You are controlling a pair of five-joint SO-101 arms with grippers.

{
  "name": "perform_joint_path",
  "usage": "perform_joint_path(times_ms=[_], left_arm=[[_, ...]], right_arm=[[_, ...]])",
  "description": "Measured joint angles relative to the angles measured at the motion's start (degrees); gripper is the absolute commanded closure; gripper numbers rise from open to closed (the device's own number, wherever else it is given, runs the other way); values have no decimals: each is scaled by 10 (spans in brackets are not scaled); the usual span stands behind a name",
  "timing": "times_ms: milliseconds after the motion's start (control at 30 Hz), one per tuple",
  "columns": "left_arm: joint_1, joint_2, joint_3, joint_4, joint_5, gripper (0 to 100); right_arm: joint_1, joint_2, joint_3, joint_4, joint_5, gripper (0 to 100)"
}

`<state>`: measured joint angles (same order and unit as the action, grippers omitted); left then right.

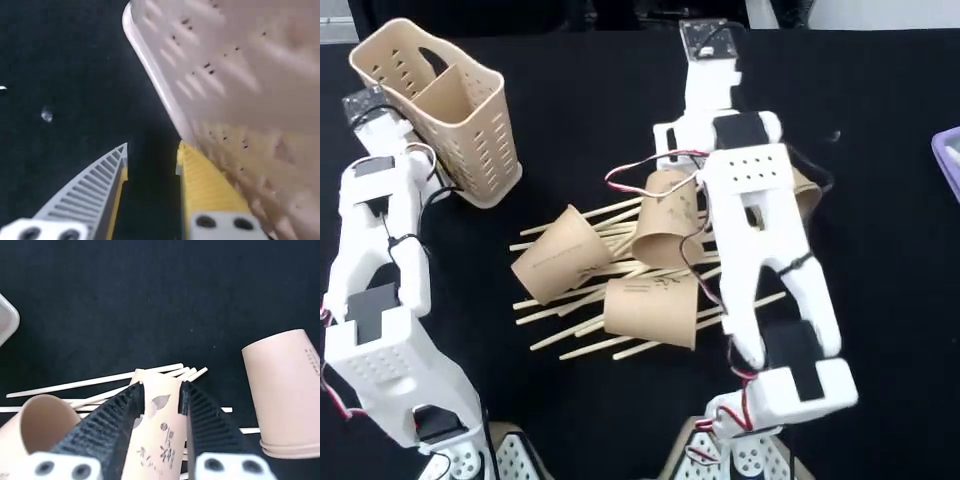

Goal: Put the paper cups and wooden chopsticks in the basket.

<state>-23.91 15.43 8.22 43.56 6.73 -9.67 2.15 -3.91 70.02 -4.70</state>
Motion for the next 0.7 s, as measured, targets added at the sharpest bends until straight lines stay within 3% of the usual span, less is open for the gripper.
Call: perform_joint_path(times_ms=[167, 500, 700], left_arm=[[-24, 0, -3, 27, -1, 835], [-71, -164, -158, 269, 0, 832], [-71, -251, -260, 295, 4, 769]], right_arm=[[0, -4, 15, 12, 0, 868], [6, -4, 98, -39, 0, 868], [8, -4, 130, -76, 0, 868]])
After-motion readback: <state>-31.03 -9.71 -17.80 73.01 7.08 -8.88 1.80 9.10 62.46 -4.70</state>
